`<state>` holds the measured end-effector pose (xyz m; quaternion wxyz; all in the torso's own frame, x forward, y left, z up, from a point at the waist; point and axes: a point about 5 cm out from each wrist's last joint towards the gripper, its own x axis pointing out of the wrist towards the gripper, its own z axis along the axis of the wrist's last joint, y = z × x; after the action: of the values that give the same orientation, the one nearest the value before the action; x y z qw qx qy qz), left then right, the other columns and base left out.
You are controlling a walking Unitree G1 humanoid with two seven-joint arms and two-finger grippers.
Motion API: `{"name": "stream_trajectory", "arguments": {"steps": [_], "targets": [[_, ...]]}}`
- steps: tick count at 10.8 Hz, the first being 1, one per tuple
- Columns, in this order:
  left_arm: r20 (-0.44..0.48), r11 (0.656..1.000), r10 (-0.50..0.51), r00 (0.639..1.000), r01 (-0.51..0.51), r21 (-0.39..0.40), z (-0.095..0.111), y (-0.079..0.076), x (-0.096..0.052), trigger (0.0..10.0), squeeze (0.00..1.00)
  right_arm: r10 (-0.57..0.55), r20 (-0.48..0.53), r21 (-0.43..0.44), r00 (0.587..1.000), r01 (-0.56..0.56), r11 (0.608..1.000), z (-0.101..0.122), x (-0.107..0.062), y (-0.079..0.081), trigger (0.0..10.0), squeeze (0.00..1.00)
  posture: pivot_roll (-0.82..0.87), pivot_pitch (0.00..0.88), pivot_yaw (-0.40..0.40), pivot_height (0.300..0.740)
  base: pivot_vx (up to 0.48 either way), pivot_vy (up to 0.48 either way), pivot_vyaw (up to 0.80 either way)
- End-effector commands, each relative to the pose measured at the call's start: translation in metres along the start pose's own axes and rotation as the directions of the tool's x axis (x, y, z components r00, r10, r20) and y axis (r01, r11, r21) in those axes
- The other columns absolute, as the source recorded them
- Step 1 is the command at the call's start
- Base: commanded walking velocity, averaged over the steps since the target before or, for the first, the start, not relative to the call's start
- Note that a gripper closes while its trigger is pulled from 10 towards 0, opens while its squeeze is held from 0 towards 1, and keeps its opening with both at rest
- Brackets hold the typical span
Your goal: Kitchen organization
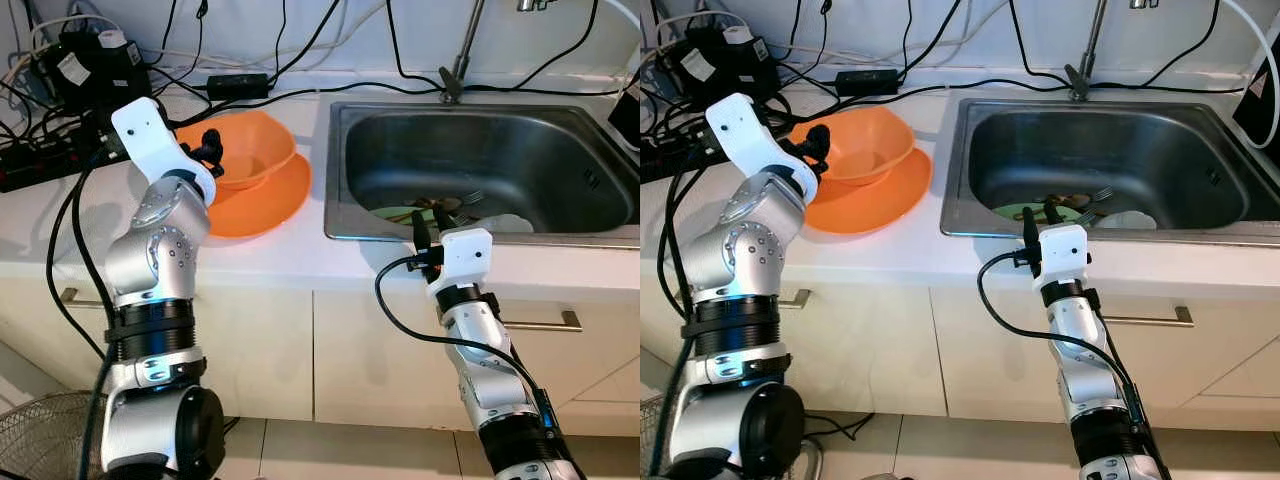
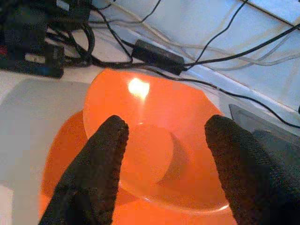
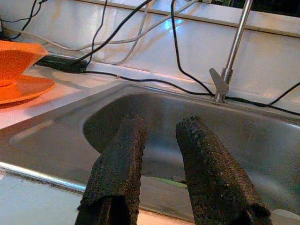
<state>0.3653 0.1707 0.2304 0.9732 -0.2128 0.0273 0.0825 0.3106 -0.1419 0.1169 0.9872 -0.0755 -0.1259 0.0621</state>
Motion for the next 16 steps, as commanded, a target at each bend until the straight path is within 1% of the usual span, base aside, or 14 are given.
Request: {"name": "stream_trajectory", "arguments": {"steps": [1,2,3,5,6,8,9,10,11,12,16], "targets": [[-0.012,1.000,0.018,1.000,-0.019,-0.016,0.000,0.001,-0.001,10.0,1.00,0.008,-0.090,-0.004,0.996,-0.009,1.000,-0.015,-0.005,0.002,10.0,0.00,0.06,0.000,0.056,0.740,0.000,0.000,0.00],[-0.058,0.998,0.022,0.998,-0.026,-0.059,-0.007,0.000,-0.002,10.0,1.00,0.010,-0.090,-0.004,0.996,-0.010,1.000,-0.015,-0.004,0.001,10.0,0.00,0.06,0.000,0.056,0.740,0.000,0.000,0.00],[-0.084,0.996,0.018,0.996,-0.025,-0.087,-0.012,-0.002,-0.003,10.0,1.00,0.011,-0.089,-0.004,0.996,-0.012,1.000,-0.015,-0.004,0.002,10.0,0.00,0.06,0.000,0.056,0.740,0.000,0.000,0.00],[-0.112,0.994,0.011,0.994,-0.023,-0.104,-0.015,-0.006,-0.003,10.0,1.00,0.012,-0.086,-0.003,0.996,-0.012,1.000,-0.014,-0.002,0.002,10.0,0.00,0.06,0.000,0.057,0.740,0.000,0.000,0.00],[-0.121,0.993,0.028,0.992,-0.041,-0.111,-0.015,-0.006,-0.004,10.0,0.00,0.010,-0.084,-0.003,0.996,-0.010,1.000,-0.014,-0.002,0.001,10.0,0.00,0.06,0.000,0.060,0.740,0.000,0.000,0.00],[-0.105,0.992,0.047,0.993,-0.059,-0.115,-0.012,-0.006,-0.005,10.0,0.00,0.008,-0.083,-0.002,0.997,-0.008,1.000,-0.014,-0.002,0.001,10.0,0.00,0.06,0.000,0.060,0.740,0.000,0.000,0.00],[-0.079,0.991,0.050,0.996,-0.059,-0.116,-0.005,-0.009,-0.010,10.0,0.00,0.010,-0.082,-0.001,0.997,-0.010,1.000,-0.014,-0.002,0.001,10.0,0.00,0.07,0.000,0.057,0.740,0.000,0.000,0.00],[-0.078,0.992,0.050,0.996,-0.059,-0.116,-0.004,-0.011,-0.012,10.0,0.00,0.010,-0.083,0.000,0.997,-0.010,1.000,-0.014,-0.002,0.002,10.0,0.00,0.07,0.000,0.057,0.740,0.000,0.000,0.00],[-0.108,0.992,0.054,0.993,-0.065,-0.106,-0.011,-0.012,-0.013,10.0,0.00,0.014,-0.085,0.002,0.996,-0.013,1.000,-0.015,-0.002,0.003,10.0,0.00,0.07,0.000,0.054,0.740,0.000,0.000,0.00],[-0.147,0.991,0.059,0.987,-0.076,-0.113,-0.019,-0.012,-0.012,10.0,0.00,0.017,-0.083,0.003,0.996,-0.017,1.000,-0.014,-0.001,0.004,10.0,0.00,0.06,0.000,0.055,0.740,0.000,0.000,0.00],[-0.182,0.992,0.062,0.981,-0.081,-0.097,-0.025,-0.016,-0.007,10.0,0.00,0.008,-0.084,0.001,0.996,-0.008,1.000,-0.015,-0.002,0.002,10.0,0.00,0.06,0.000,0.058,0.740,0.000,0.000,0.00]]}}
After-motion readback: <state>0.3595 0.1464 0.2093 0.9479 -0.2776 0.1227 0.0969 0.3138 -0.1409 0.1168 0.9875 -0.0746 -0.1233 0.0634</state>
